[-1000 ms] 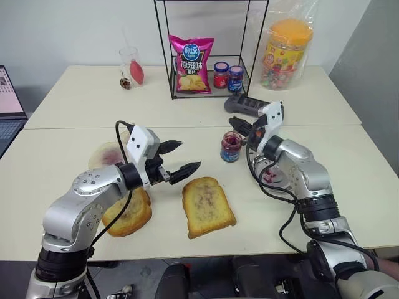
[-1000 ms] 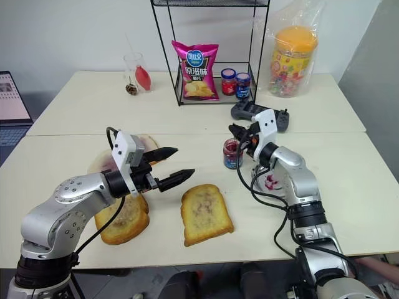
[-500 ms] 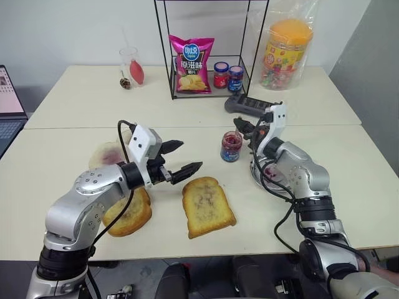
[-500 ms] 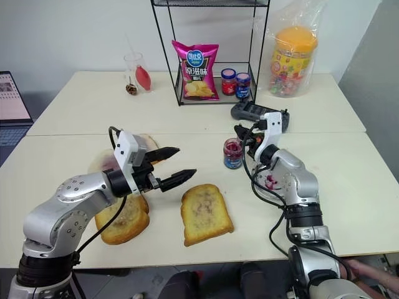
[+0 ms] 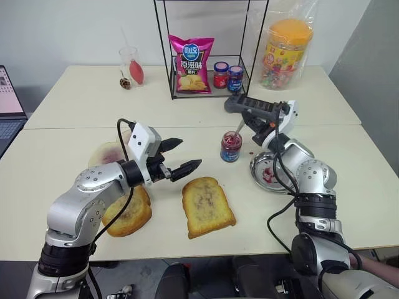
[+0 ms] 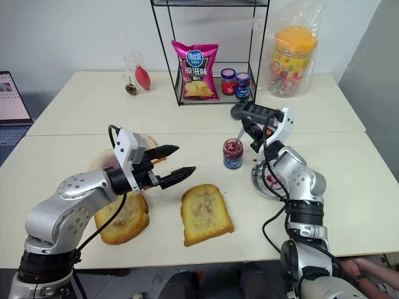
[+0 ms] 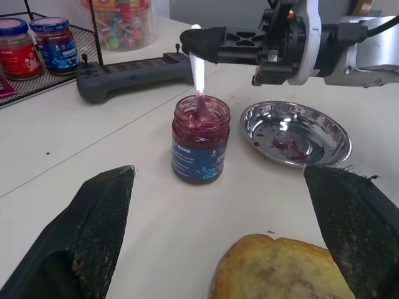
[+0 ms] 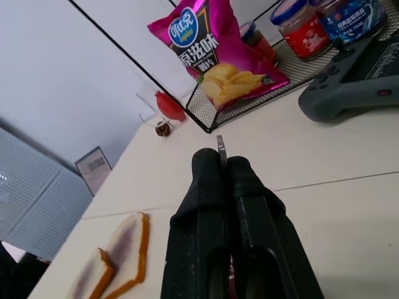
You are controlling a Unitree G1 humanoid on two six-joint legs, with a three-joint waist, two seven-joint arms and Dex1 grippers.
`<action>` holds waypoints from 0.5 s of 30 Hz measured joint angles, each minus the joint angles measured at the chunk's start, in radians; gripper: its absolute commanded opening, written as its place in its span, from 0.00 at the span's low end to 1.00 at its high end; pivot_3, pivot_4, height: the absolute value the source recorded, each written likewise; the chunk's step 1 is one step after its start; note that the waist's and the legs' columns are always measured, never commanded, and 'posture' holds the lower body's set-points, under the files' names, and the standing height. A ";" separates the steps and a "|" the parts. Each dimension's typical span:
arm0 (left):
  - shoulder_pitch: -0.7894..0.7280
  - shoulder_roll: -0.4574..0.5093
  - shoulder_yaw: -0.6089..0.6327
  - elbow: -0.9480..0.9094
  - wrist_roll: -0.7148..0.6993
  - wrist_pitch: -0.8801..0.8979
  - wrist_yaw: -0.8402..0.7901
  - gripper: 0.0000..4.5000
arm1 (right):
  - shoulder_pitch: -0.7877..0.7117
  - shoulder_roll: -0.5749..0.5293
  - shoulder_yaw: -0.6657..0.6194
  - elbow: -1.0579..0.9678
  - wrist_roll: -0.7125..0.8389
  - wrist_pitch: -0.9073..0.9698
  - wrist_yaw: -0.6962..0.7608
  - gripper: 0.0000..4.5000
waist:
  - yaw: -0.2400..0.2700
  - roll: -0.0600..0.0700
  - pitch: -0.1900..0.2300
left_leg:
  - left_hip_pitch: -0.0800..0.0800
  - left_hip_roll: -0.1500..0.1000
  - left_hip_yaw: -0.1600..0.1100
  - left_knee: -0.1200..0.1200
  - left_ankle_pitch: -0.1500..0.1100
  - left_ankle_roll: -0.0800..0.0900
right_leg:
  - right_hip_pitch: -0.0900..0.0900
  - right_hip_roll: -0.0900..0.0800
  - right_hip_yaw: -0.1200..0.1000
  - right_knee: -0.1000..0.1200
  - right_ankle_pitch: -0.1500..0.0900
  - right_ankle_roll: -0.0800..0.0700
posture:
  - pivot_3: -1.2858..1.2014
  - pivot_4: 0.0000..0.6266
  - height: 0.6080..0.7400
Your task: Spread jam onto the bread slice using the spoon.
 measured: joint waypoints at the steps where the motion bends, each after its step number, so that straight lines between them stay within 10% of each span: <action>1: 0.000 0.000 0.000 0.000 0.000 0.000 -0.002 1.00 | -0.003 0.002 -0.006 0.000 0.012 0.000 -0.010 0.01 | 0.000 0.000 0.000 | 0.000 0.000 0.000 0.000 0.000 0.000 | 0.000 0.000 0.000 0.000 0.000 0.000 | 0.52 0.24 1.00; 15: -0.015 0.000 0.000 0.011 0.013 -0.001 -0.015 1.00 | -0.010 0.003 -0.058 0.005 0.068 0.014 -0.076 0.01 | -0.002 0.000 0.000 | 0.000 0.000 0.000 0.000 0.000 0.000 | 0.000 0.000 0.000 0.000 0.000 0.000 | 0.52 0.24 1.00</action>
